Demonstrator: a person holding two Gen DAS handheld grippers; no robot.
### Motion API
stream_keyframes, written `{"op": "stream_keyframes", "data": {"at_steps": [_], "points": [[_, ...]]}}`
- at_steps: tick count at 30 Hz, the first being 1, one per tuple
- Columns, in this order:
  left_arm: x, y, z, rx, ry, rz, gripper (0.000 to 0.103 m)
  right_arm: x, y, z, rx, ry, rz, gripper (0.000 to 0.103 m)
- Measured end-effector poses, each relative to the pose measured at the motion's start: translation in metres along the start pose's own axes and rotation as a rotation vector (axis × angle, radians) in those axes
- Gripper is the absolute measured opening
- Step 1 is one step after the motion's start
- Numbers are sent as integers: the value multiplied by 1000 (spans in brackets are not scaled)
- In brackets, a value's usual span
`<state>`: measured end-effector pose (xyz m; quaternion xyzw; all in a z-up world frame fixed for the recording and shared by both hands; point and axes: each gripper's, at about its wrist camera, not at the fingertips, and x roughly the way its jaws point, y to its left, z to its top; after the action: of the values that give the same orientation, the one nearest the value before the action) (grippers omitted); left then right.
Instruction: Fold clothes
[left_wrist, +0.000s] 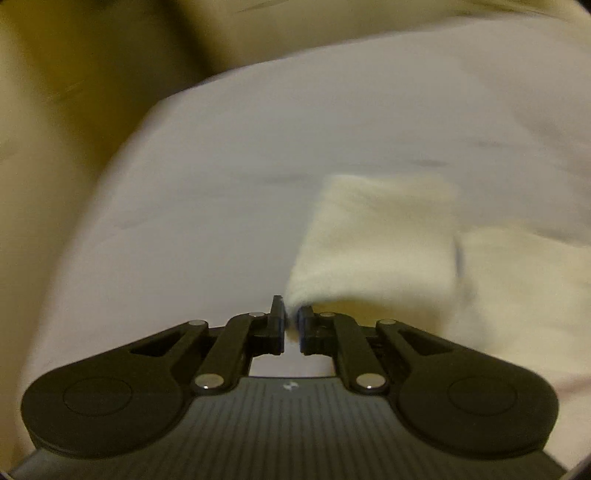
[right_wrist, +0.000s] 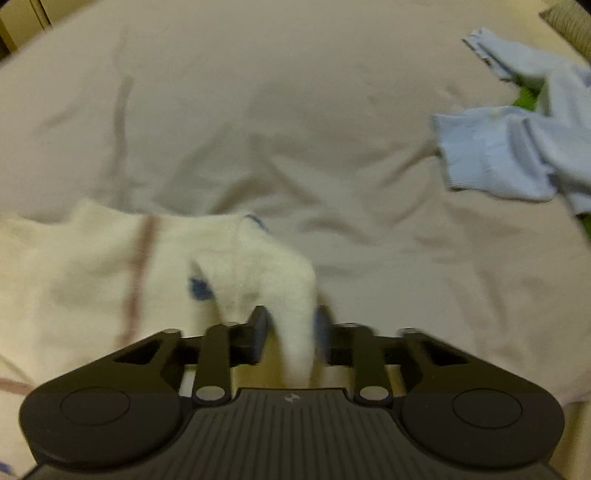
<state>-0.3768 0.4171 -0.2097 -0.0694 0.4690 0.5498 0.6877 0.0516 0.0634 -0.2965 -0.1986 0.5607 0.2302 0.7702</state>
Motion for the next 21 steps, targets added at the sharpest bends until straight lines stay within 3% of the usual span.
{"op": "stream_keyframes", "data": {"at_steps": [3, 4, 6, 8, 9, 10, 13, 15, 17, 19, 21], "points": [[48, 100, -19, -81, 203, 294, 10, -5, 4, 13, -32, -59, 4, 44], [56, 118, -23, -94, 245, 335, 10, -7, 5, 17, -42, -78, 5, 45], [65, 141, -26, -108, 281, 348, 10, -10, 8, 26, -64, -118, 8, 51], [66, 126, -21, -60, 256, 249, 18, -10, 16, 36, -97, -137, 44, 62], [68, 112, -17, -24, 243, 178, 29, -4, 30, 42, -134, -113, 114, 70], [73, 91, -11, 19, 236, 81, 32, 1, 43, 49, -171, -89, 185, 72], [88, 17, 7, 177, 198, -211, 34, 21, 92, 60, -354, -41, 288, 72], [98, -34, 15, 324, 149, -360, 39, 36, 126, 66, -486, -12, 340, 72], [109, -72, 22, 441, 108, -439, 43, 49, 156, 70, -608, 8, 381, 72], [127, -89, 24, 485, 99, -492, 47, 62, 176, 74, -695, 25, 405, 73], [145, -103, 25, 521, 97, -543, 66, 77, 192, 76, -765, 43, 413, 81]]}}
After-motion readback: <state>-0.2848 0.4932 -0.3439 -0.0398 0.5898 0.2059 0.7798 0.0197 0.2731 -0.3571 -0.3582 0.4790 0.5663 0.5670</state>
